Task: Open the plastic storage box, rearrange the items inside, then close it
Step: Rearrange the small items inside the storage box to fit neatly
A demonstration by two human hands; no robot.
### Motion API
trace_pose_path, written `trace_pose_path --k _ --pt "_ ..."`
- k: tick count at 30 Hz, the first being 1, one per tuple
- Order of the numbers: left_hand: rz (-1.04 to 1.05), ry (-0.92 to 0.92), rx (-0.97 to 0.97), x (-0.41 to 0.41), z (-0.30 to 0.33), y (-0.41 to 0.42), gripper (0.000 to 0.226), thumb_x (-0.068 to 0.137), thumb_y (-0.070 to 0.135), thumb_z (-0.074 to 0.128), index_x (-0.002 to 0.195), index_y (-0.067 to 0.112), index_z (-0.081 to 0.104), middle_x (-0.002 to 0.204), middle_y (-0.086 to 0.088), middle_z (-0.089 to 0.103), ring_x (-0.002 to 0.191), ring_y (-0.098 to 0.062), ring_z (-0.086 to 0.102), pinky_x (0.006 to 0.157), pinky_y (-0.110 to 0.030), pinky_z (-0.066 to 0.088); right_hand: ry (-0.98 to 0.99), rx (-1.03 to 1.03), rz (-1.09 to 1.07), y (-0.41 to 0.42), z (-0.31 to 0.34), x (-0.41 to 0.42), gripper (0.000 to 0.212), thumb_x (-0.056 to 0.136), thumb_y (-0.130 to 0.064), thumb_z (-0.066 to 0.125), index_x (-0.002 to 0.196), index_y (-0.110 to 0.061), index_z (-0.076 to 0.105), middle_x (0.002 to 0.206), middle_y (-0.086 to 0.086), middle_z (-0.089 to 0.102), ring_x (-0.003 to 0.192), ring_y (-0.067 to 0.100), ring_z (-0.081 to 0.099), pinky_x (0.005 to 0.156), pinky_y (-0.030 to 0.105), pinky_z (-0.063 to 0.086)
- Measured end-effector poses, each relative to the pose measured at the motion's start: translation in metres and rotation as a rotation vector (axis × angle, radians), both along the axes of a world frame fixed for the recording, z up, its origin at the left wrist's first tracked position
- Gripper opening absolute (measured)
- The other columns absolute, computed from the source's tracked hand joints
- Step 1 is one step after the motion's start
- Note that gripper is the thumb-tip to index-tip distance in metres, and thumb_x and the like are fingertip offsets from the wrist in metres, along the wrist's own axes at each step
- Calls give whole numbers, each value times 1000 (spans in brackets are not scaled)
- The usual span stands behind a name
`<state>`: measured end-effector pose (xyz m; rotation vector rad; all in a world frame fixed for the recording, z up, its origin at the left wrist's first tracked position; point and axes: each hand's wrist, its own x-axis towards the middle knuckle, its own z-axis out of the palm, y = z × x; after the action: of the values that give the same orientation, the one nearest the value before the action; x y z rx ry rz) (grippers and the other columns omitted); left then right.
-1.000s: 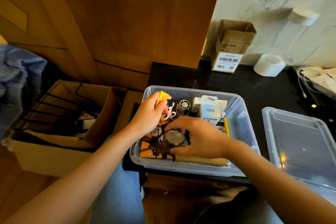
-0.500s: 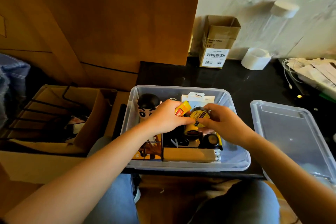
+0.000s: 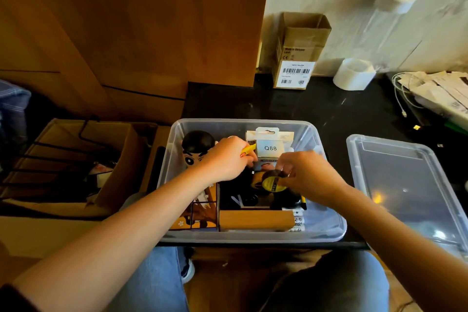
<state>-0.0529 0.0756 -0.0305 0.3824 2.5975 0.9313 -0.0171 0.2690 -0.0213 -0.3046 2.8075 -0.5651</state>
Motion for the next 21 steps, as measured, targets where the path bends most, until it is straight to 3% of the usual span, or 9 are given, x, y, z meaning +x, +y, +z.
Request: trace_pose_path --k 3,6,7,9,11,13,14,16,21 --pt "-44 -19 -55 -1 -4 0 23 95 20 51 99 25 72 104 7 69 103 -14 60 97 -36 43 -4 172 90 -16 -5 -2 22 87 -29 61 109 -24 62 110 3 66 98 20 62 86 30 51" --pt "-66 -34 -87 0 -6 -1 25 97 20 47 101 24 71 106 5 68 95 -11 60 97 -36 43 -8 307 174 -28 -12 -5 25 91 -25 54 114 -20 60 115 5 63 104 24 59 88 33 51" --pt "-61 -46 -79 1 -7 -1 25 98 20 46 101 24 70 104 5 68 86 -9 60 95 -36 45 -1 334 194 -30 -14 -5 26 91 -24 53 115 -18 59 116 6 62 104 24 60 87 33 52" --pt "-27 -113 -32 2 -10 -1 24 98 19 45 102 22 68 92 7 69 65 -2 57 75 -26 51 19 368 220 -35 -16 -6 26 92 -24 52 117 -16 58 116 7 62 104 25 60 84 32 52" --pt "-14 -138 -44 1 -10 -1 25 96 15 45 93 24 67 74 13 66 59 -1 59 69 -26 51 46 391 247 -37 -17 -5 26 92 -21 52 117 -15 56 114 7 62 101 25 61 82 33 52" --pt "-33 -182 -51 -1 -9 0 30 95 10 45 84 29 64 70 14 66 63 -1 61 73 -30 52 66 428 272 -39 -20 -3 24 92 -19 52 115 -14 56 111 7 62 98 25 62 79 33 52" --pt "-53 -244 -23 -1 -8 0 31 95 6 43 83 27 63 77 10 69 65 -2 63 72 -25 52 74 446 278 -39 -21 -2 22 92 -18 52 114 -14 56 110 6 62 97 25 62 78 33 51" --pt "-128 -356 3 -2 -7 1 31 94 -1 39 89 18 64 94 -4 71 75 -10 66 68 -18 53 94 469 276 -39 -24 -1 21 93 -17 49 113 -13 54 110 6 62 96 25 63 76 33 50" --pt "-261 -410 -110 0 -8 11 34 91 -7 37 108 5 63 108 -9 68 91 -20 66 78 -28 53 105 463 247 -35 -26 -3 24 94 -19 50 116 -11 52 112 8 64 96 24 64 77 31 50"
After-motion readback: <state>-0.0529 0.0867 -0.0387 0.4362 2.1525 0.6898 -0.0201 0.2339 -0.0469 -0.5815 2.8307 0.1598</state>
